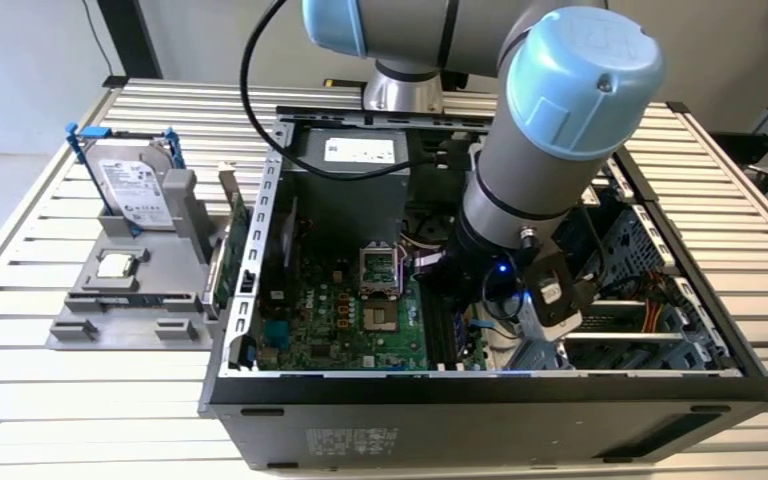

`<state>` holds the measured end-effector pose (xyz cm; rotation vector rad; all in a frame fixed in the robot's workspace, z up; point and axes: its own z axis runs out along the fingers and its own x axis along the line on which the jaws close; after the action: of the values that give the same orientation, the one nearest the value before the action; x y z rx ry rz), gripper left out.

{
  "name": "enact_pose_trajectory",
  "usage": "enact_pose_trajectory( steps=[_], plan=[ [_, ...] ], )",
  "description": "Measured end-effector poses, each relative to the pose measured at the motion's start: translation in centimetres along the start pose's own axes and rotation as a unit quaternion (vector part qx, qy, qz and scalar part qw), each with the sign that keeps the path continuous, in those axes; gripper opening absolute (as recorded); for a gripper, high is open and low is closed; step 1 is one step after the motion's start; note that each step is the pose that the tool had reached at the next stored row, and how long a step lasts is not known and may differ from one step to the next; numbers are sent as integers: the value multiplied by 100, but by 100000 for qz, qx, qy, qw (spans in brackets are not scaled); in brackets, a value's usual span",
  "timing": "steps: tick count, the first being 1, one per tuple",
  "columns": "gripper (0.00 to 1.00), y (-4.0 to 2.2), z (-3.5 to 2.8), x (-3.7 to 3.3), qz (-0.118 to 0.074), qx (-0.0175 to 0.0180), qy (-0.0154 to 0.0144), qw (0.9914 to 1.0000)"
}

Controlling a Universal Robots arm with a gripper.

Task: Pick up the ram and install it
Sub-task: 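Insert the ram into the slot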

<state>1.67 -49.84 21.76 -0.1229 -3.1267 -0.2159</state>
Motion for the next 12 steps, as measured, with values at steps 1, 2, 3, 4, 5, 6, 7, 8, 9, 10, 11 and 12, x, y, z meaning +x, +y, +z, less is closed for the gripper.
enact_pose_trajectory(
  steps=[1,2,3,4,5,6,7,8,9,10,11,12],
  plan=[
    [0,0,3,0,4,-14,-3,100000],
    [0,0,5,0,7,-28,-5,100000],
    [0,0,5,0,5,-31,-5,100000],
    [0,0,5,0,5,-46,-8,100000],
    [0,0,5,0,6,-85,-2,100000],
    [0,0,5,1,12,-164,6,100000],
    [0,0,5,0,7,-265,14,100000],
    [0,1,5,0,3,-348,20,99999],
    [0,1,5,0,6,-409,23,99999],
    [0,1,6,0,3,-460,27,99999],
    [0,1,6,-1,-14,-495,33,99999],
    [0,0,7,-1,-50,-500,39,99999]
  ],
)
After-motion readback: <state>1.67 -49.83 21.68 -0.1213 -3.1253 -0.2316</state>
